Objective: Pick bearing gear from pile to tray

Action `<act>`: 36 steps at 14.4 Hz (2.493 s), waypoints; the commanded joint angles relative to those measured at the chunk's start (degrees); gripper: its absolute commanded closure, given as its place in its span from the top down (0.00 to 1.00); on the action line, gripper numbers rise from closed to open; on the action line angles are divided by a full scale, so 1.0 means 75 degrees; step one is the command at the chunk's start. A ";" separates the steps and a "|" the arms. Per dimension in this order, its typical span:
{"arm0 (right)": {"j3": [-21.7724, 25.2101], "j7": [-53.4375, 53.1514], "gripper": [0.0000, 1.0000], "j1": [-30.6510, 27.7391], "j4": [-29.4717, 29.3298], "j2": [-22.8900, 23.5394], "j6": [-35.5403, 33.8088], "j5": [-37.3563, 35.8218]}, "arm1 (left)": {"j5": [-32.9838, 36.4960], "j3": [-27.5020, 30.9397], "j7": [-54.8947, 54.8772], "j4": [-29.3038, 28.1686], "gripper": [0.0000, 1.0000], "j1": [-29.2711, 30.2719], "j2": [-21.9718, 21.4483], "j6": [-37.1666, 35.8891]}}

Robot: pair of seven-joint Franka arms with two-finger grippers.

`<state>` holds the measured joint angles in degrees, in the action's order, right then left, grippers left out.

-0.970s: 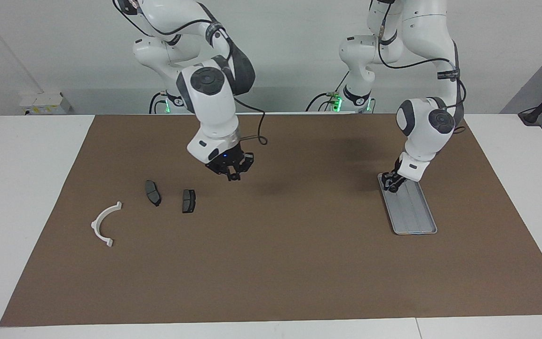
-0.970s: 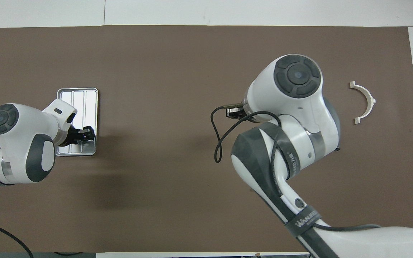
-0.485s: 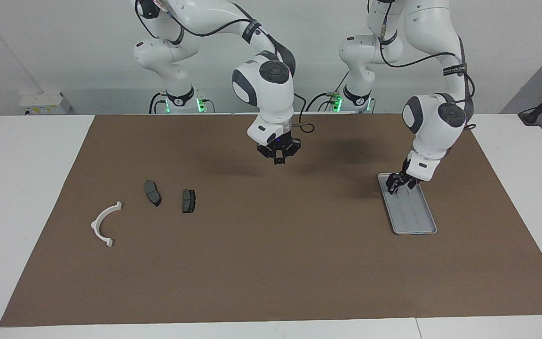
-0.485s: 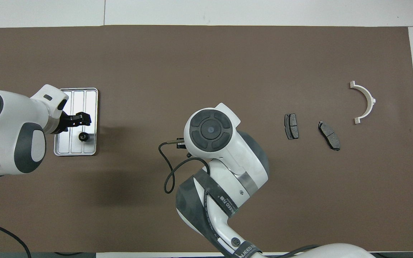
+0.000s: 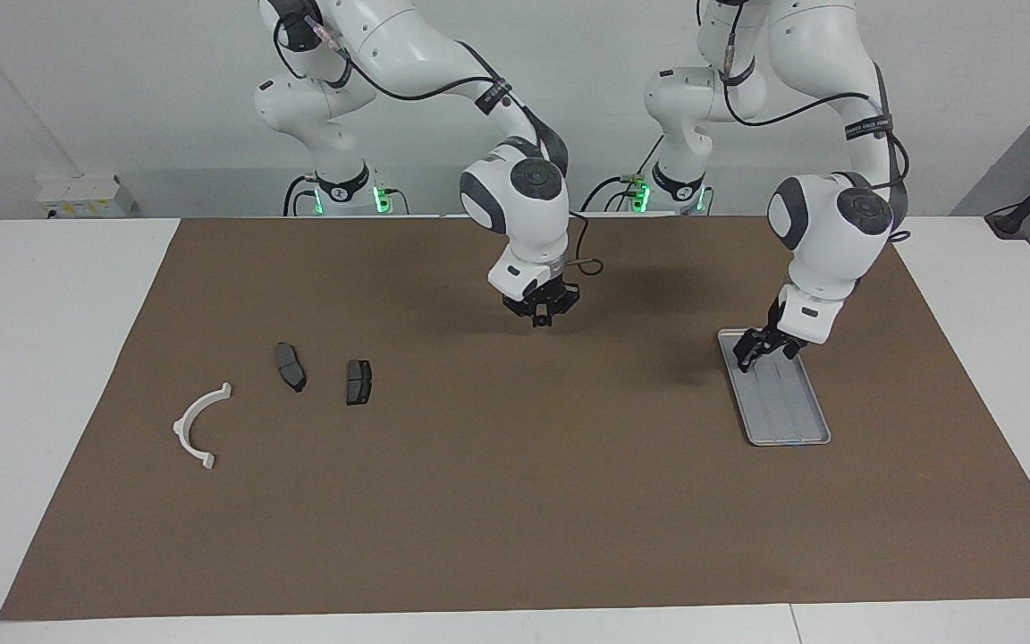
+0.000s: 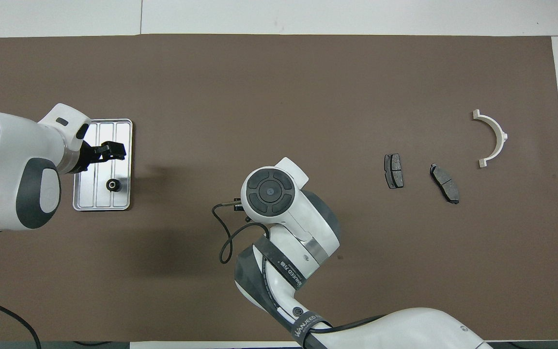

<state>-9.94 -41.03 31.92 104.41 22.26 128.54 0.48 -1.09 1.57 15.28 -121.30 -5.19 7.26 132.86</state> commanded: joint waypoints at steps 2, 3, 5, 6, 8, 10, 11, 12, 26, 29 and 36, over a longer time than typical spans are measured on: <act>0.0025 -0.0131 0.00 0.0022 0.0093 0.0243 0.0520 -0.0111 | 0.0028 0.0048 0.1042 0.0200 1.00 -0.0432 0.0121 0.0003; 0.0025 -0.0131 0.00 0.0022 0.0117 0.0289 0.0579 -0.0122 | 0.0028 0.0048 0.1219 0.0200 1.00 -0.0584 0.0133 0.0015; 0.0025 -0.0131 0.00 0.0022 0.0257 0.0313 0.0789 -0.0134 | 0.0028 0.0048 0.1710 0.0131 1.00 -0.0923 0.0099 -0.0019; 0.0025 -0.0120 0.00 -0.0002 0.0351 0.0325 0.0930 -0.0180 | 0.0028 0.0048 0.1968 0.0107 1.00 -0.1088 0.0087 -0.0031; 0.0037 -0.0120 0.00 -0.0037 0.0398 0.0372 0.1025 -0.0239 | 0.0028 0.0048 0.2518 0.0095 1.00 -0.1428 0.0075 -0.0055; 0.0025 -0.0120 0.00 -0.0037 0.0399 0.0384 0.1025 -0.0239 | 0.0028 0.0048 0.2755 0.0071 1.00 -0.1627 0.0063 -0.0066; 0.0025 -0.0120 0.00 -0.0049 0.0399 0.0384 0.1013 -0.0239 | 0.0028 0.0025 0.2826 0.0048 1.00 -0.1651 0.0052 -0.0090; 0.0025 -0.0120 0.12 -0.0060 0.0387 0.0384 0.0990 -0.0239 | 0.0028 0.0025 0.2873 -0.0033 1.00 -0.1663 0.0028 -0.0055; 0.0037 0.1704 0.99 -0.2096 -0.2599 -0.0787 -0.3331 -0.0017 | 0.0028 0.0025 0.5554 0.0246 1.00 -0.3642 0.0168 -0.0019; 0.0048 0.3146 0.99 -0.2941 -0.2754 -0.1185 -0.3931 -0.0005 | 0.0051 0.0060 0.6759 0.1368 1.00 -0.4578 0.1114 -0.0499; 0.0060 0.5154 0.99 -0.4138 -0.2602 -0.1456 -0.4483 -0.0005 | 0.0075 0.0048 0.6881 0.1221 1.00 -0.5190 0.1587 -0.0359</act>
<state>-8.75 -4.50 2.05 83.98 11.99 95.66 0.06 -1.12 0.99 66.22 -112.48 -43.05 19.00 131.14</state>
